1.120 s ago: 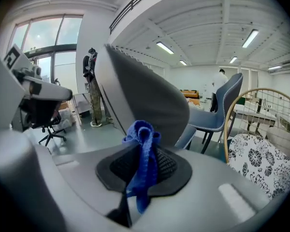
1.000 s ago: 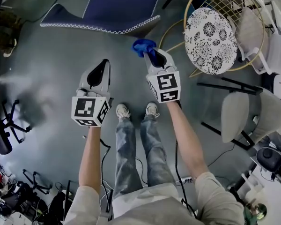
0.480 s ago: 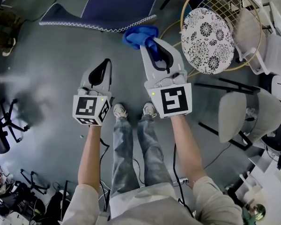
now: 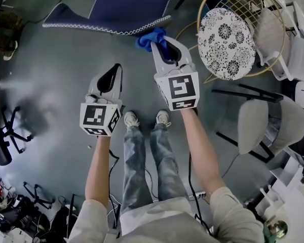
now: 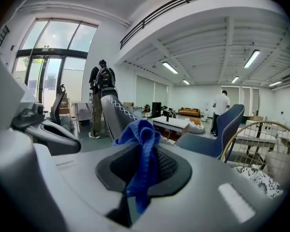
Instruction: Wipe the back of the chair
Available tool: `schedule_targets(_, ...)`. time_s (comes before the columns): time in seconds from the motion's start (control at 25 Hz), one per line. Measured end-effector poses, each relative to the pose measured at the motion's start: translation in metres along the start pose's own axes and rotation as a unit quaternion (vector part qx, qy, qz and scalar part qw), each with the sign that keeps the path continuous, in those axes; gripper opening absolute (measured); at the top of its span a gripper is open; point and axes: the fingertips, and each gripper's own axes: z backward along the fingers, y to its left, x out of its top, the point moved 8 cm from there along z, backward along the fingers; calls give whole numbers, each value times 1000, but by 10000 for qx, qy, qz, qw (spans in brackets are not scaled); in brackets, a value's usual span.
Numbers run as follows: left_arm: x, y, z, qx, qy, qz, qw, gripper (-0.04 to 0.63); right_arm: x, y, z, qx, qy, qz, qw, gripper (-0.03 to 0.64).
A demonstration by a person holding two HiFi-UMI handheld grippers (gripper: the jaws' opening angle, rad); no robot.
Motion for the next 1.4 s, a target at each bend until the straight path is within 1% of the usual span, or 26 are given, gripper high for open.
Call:
schedule_targets(0.36, -2, 7, -7, 8, 75, 31, 10000, 5, -58, -23, -38, -12, 821, -502, 9954, 55)
schedule_targets(0.56, -2, 9, -14, -11, 93, 86, 9999, 5, -98, -30, -59, 3, 1354, -509, 9895, 55)
schedule_targets(0.68, -1, 10, -17, -34, 101, 89, 9999, 5, -114, -32, -69, 74, 1573, -507, 9862, 55)
schedule_targets(0.88, 2, 18, -22, -23, 102, 83, 9999, 5, -122, -36, -81, 232, 1644, -566, 9845, 55)
schedule_targets(1.0, 2, 14, -27, -35, 107, 70, 9999, 5, -130, -41, -80, 253, 1792, -596, 9817, 55)
schedule_targets(1.08, 2, 11, -28, -56, 123, 58, 9999, 5, -130, -41, -77, 243, 1787, -592, 9818, 55)
schedule_targets(1.24, 2, 9, -27, -73, 139, 36, 9999, 5, -123, -38, -66, 269, 1646, -475, 9848, 55)
schedule_targets(1.4, 5, 4, -26, -61, 90, 24, 9999, 5, -105, -37, -41, 226, 1348, -258, 9903, 55)
